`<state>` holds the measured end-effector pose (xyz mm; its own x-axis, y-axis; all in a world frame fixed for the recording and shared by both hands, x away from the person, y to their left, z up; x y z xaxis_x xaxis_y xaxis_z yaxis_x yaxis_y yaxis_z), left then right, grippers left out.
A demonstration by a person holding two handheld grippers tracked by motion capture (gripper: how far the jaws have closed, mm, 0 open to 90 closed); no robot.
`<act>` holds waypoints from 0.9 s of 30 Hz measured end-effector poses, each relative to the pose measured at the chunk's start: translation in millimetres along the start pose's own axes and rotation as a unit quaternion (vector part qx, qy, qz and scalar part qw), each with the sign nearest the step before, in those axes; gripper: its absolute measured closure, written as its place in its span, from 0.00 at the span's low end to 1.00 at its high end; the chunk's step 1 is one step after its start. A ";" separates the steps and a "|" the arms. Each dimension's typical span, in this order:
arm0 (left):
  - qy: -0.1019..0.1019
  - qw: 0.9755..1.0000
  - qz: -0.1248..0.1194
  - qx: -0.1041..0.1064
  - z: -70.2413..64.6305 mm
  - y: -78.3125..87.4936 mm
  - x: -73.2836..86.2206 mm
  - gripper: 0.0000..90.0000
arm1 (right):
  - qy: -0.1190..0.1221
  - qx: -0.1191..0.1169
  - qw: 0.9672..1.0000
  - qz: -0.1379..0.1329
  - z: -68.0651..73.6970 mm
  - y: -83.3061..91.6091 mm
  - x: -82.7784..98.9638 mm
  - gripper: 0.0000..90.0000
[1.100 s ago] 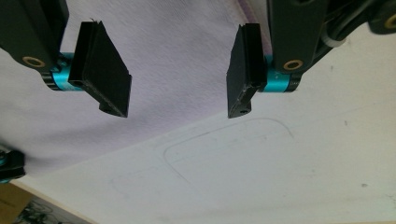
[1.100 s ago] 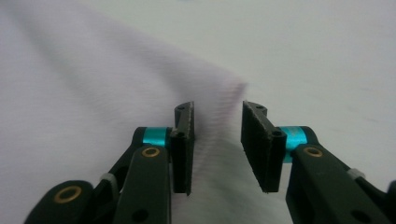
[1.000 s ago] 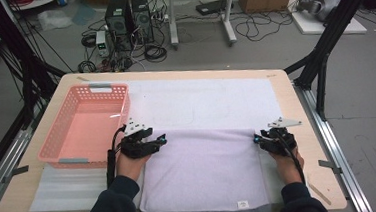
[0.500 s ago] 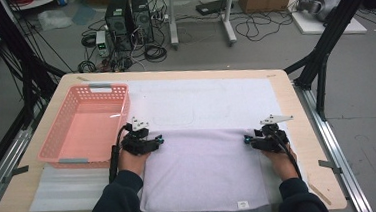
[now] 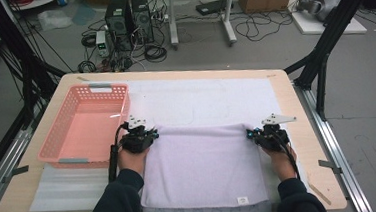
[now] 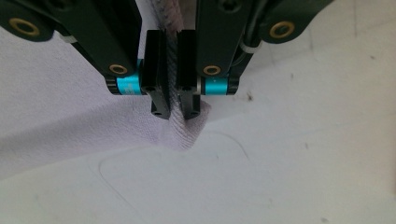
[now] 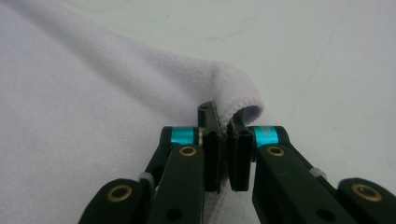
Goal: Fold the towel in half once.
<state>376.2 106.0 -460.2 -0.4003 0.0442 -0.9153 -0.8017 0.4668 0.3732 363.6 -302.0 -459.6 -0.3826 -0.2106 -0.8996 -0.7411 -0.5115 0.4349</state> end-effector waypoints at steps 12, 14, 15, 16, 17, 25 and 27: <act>0.010 0.999 -0.041 -0.018 17.9 -44.2 -37.3 0.94 | 0.003 0.041 0.999 -0.026 -35.2 -37.6 -34.1 0.96; 0.002 0.999 -0.048 -0.019 21.0 -50.5 -41.1 0.94 | -0.002 0.048 0.999 -0.023 -39.6 -45.1 -38.3 0.96; 0.005 0.998 -0.054 -0.018 22.5 -52.6 -43.6 0.94 | 0.001 0.058 0.998 -0.016 -42.3 -52.6 -42.6 0.96; 0.004 0.998 -0.054 -0.018 24.0 -54.5 -46.0 0.94 | 0.001 0.061 0.998 -0.018 -43.8 -55.4 -45.0 0.96; 0.002 0.998 -0.056 -0.018 25.5 -55.9 -48.4 0.94 | 0.001 0.061 0.998 -0.018 -43.8 -55.4 -45.0 0.96; 0.045 0.997 -0.058 -0.019 19.9 -56.4 -43.6 0.48 | -0.035 0.083 0.996 -0.019 -37.4 -67.5 -44.0 0.72; 0.036 0.998 -0.058 -0.008 14.6 -53.1 -42.5 0.43 | -0.035 0.085 0.996 -0.018 -36.5 -61.0 -41.1 0.64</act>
<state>442.3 92.3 -443.3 -0.3344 -0.0739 -0.9395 -0.8518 0.4502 0.2678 444.7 -292.6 -450.5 -0.3873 -0.1341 -0.9121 -0.8350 -0.3683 0.4087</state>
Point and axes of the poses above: each handheld gripper's, and its own axes: y roughly backward along the jaws, x roughly out of its underside, z roughly to its left, the point moved 3 cm from there along -y, roughly forward along the jaws, and after that the axes turned 11 degrees about -z, right-handed, at the moved point
